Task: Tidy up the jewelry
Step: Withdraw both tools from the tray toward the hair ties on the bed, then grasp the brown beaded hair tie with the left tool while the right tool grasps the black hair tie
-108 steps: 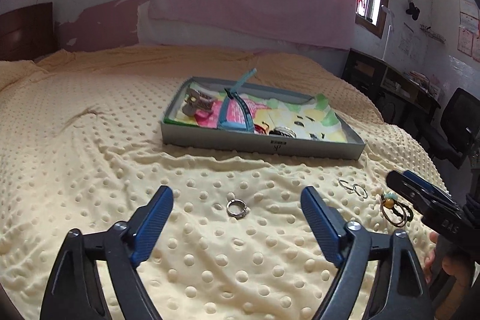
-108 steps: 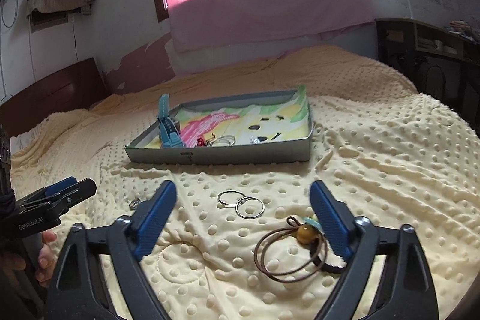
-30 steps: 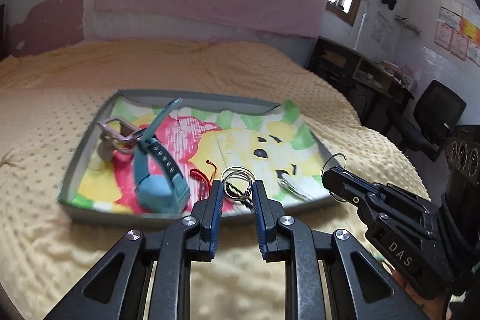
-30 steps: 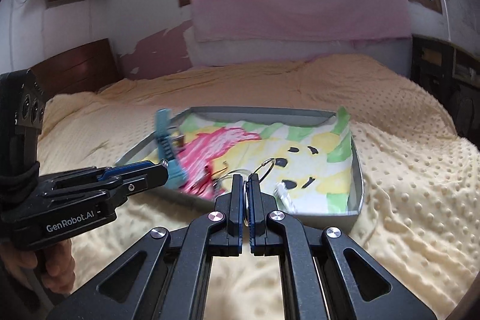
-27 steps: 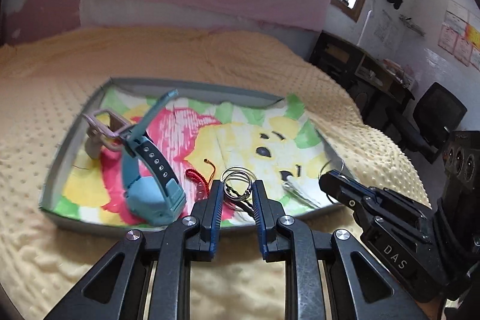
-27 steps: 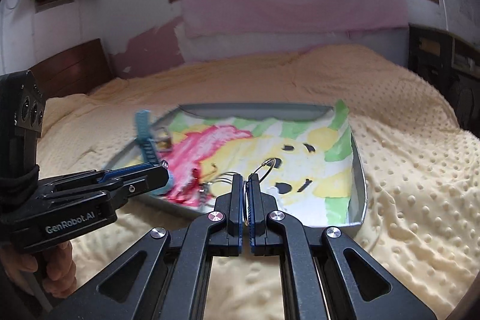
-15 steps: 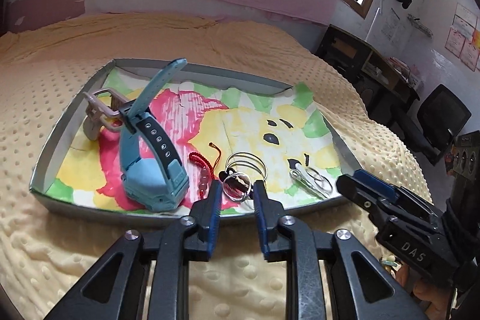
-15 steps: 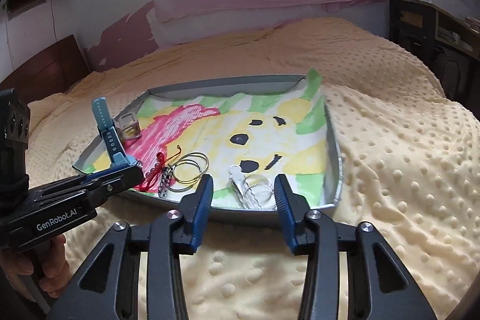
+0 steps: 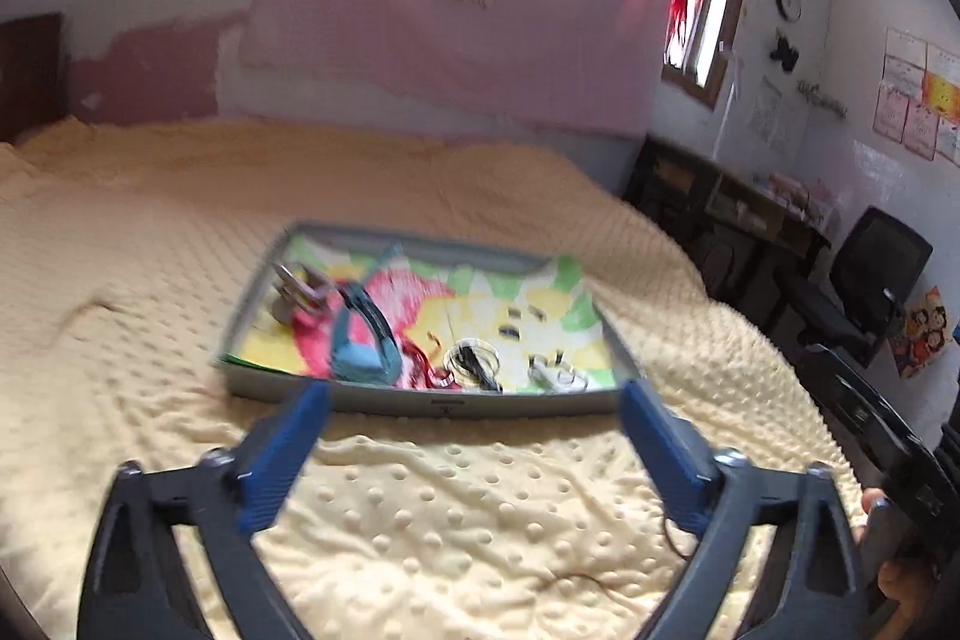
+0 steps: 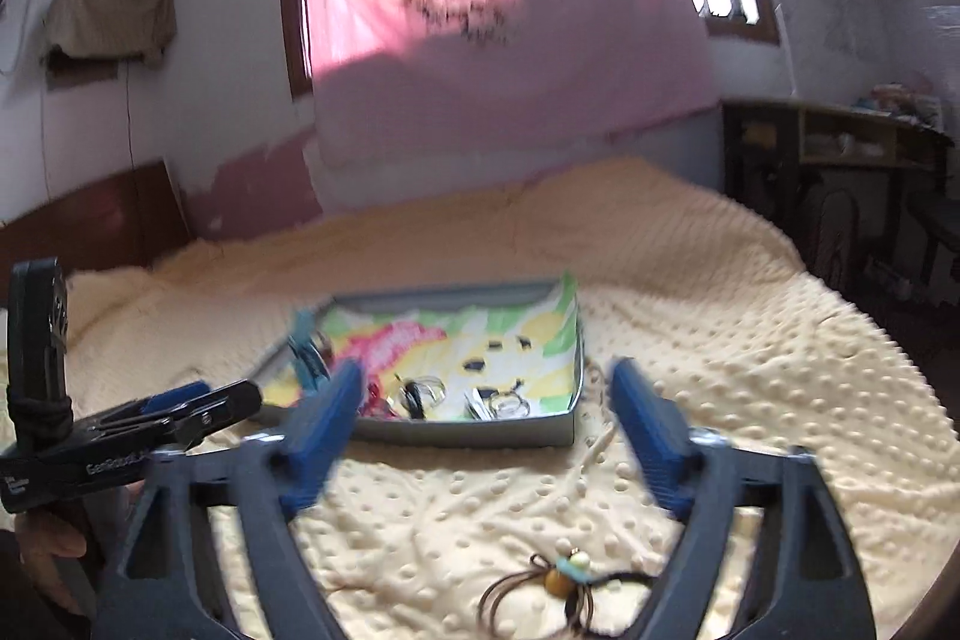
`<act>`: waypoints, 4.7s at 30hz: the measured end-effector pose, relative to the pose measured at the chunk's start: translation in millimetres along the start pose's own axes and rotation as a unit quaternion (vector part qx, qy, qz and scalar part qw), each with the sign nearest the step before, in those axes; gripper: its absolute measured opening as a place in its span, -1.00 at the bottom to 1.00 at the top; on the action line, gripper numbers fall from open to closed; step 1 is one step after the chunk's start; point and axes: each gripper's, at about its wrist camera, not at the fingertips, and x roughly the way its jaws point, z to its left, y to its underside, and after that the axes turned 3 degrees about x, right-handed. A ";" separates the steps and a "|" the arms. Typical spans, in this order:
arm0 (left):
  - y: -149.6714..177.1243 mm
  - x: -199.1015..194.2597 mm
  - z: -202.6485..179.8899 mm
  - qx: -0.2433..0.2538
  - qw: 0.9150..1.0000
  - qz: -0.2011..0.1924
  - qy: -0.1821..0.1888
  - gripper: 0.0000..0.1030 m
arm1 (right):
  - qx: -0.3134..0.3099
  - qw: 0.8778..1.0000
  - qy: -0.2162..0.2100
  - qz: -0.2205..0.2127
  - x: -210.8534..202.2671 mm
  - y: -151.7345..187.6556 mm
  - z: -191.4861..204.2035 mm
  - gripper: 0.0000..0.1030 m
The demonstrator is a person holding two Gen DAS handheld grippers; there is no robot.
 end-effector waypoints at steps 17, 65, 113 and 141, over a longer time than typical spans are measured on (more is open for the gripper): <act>32.3 -200.1 -32.7 0.010 0.993 -0.113 -0.034 1.00 | -0.015 0.996 -0.001 -0.093 -210.6 10.0 20.7 0.97; 79.7 -170.9 -44.8 0.025 0.995 -0.076 -0.058 1.00 | -0.016 0.995 0.077 -0.060 -199.0 48.9 -26.7 0.98; 98.0 83.9 -112.2 0.040 0.977 0.173 0.120 -0.42 | 0.017 0.987 0.041 0.152 7.7 85.6 -102.0 -0.34; 93.5 76.2 -115.7 0.086 0.974 0.186 0.100 -0.95 | 0.021 0.987 0.028 0.155 3.0 98.4 -95.9 -0.89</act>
